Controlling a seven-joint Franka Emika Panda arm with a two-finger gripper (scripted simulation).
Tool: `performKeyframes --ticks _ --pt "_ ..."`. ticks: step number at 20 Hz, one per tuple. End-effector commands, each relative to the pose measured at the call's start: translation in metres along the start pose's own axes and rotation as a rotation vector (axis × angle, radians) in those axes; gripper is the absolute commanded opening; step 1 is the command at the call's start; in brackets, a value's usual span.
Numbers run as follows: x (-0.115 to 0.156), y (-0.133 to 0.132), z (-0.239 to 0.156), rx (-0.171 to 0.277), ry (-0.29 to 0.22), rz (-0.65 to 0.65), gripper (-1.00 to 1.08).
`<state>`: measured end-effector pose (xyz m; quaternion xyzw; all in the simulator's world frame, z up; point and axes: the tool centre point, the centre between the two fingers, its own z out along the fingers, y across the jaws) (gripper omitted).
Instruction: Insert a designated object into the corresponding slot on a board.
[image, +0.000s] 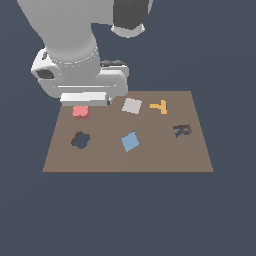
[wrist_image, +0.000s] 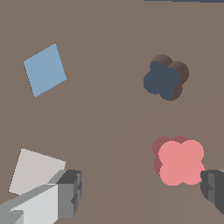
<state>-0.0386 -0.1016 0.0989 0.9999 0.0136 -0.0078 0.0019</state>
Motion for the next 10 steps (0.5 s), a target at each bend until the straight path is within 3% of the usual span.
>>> performKeyframes --ticks 1,10 --pt "-0.005 0.017 0.014 0.0 0.005 -0.017 1.0" --pt "-0.012 0.054 0.045 0.002 0.014 -0.052 1.0"
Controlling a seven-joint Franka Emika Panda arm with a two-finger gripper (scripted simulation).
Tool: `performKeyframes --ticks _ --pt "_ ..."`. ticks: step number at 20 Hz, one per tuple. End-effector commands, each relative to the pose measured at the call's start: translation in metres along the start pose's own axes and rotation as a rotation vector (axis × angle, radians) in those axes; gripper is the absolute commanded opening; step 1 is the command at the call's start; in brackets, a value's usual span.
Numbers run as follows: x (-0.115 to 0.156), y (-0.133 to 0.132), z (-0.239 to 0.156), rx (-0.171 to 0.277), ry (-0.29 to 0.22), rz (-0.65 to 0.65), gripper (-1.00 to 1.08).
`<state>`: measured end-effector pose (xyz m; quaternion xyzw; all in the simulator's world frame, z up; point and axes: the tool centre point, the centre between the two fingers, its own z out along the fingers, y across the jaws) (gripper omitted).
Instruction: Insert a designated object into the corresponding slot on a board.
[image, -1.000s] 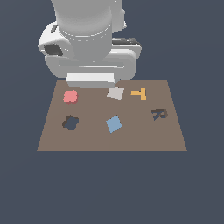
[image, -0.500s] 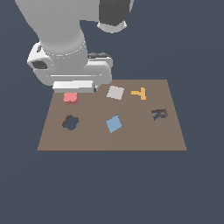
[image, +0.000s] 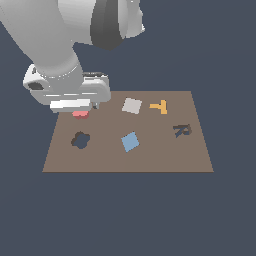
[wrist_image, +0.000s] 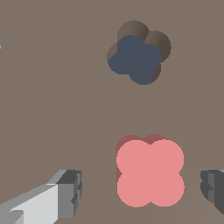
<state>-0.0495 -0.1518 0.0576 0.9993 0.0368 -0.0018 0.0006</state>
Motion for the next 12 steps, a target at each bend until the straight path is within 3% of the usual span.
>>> performKeyframes --ticks 1,12 --pt "-0.001 0.006 0.005 0.0 0.003 -0.008 1.0" --pt "-0.001 0.009 0.019 0.001 0.003 -0.01 1.0"
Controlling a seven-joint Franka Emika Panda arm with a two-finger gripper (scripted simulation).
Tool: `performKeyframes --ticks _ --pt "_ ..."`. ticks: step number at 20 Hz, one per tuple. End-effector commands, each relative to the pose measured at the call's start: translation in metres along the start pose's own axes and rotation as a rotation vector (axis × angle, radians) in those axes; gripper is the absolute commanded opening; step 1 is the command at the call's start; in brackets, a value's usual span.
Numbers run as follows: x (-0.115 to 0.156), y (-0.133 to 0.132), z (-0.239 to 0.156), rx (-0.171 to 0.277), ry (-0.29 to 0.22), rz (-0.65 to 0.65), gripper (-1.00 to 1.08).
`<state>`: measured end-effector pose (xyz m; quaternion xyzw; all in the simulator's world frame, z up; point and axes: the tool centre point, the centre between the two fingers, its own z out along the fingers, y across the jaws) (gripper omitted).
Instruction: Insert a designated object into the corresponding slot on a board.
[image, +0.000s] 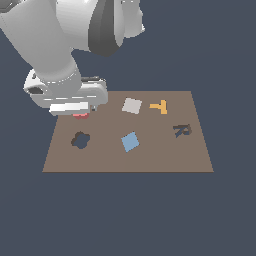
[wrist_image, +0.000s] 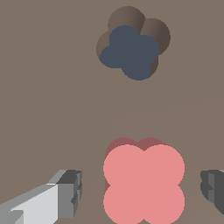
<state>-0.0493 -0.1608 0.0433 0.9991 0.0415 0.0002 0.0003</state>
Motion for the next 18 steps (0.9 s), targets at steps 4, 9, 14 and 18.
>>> performKeyframes --ticks 4,9,14,18 --pt "-0.0002 0.0002 0.0131 0.001 0.0 -0.002 1.0" --pt "-0.0002 0.0002 0.0135 0.001 0.0 -0.002 -1.0" --pt "-0.0002 0.0002 0.0135 0.001 0.0 -0.002 -1.0" --pt "0.0002 0.0002 0.0103 0.0 0.0 -0.002 -1.0"
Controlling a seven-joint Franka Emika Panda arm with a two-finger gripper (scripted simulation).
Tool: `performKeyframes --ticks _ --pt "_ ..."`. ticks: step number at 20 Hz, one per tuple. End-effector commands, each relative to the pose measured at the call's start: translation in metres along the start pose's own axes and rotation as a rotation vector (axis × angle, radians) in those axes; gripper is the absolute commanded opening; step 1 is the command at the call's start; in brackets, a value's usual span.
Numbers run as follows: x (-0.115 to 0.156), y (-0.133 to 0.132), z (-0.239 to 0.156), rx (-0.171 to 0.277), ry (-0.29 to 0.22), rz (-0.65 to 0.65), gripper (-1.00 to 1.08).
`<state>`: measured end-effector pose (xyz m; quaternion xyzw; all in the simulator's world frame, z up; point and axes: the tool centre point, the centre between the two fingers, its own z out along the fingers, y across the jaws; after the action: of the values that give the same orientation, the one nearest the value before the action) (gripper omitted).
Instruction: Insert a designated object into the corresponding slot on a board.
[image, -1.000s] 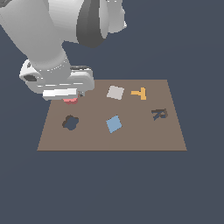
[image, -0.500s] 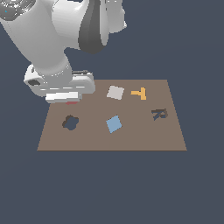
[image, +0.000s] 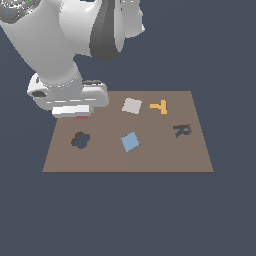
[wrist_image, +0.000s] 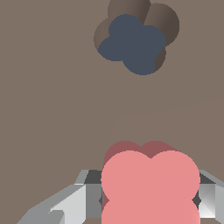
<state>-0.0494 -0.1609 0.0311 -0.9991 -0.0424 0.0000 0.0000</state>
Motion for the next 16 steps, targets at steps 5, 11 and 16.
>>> performKeyframes --ticks 5,11,16 --pt "0.0 0.0 -0.002 0.0 0.0 -0.003 -1.0" --pt "0.004 0.003 -0.002 0.0 0.0 -0.049 -1.0" --pt "0.011 0.006 -0.003 0.0 0.0 -0.131 -1.0"
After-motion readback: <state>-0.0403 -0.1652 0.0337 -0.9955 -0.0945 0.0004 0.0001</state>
